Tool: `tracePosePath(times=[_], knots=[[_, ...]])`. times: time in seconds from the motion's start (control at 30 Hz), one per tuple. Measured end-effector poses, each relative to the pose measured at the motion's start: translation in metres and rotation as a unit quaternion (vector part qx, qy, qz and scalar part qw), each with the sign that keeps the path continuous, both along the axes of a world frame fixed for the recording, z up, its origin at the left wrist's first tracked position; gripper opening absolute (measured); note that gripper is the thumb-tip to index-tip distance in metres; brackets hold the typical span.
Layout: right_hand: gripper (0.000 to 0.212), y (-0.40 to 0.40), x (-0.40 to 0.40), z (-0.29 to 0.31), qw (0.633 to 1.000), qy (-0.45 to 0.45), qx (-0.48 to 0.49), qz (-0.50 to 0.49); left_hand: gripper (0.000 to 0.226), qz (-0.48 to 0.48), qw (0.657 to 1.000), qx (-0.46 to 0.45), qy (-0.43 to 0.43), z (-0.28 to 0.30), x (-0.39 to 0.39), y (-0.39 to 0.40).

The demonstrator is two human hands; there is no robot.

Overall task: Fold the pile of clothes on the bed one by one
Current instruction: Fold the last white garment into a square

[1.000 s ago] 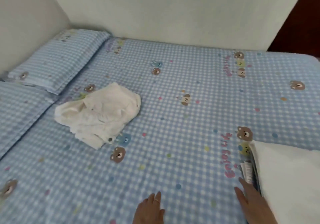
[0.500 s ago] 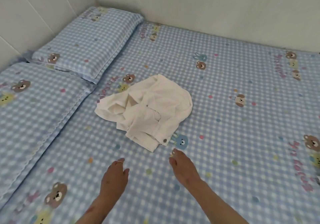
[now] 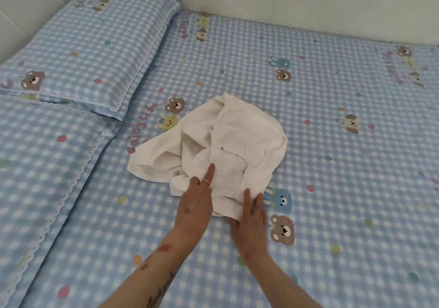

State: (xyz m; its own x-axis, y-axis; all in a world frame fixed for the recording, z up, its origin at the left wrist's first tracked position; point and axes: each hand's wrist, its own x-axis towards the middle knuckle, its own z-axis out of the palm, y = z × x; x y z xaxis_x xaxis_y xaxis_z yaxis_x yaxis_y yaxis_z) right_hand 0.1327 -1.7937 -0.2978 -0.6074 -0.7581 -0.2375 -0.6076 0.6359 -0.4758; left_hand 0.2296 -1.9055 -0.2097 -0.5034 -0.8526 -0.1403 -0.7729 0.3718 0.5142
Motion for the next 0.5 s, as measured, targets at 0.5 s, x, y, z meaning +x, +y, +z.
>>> tracePosePath(times=[0.5], knots=[[0.073, 0.148, -0.024, 0.225, 0.987, 0.004, -0.154, 0.054, 0.028, 0.26, 0.863, 0.304, 0.308, 0.232, 0.071, 0.187]])
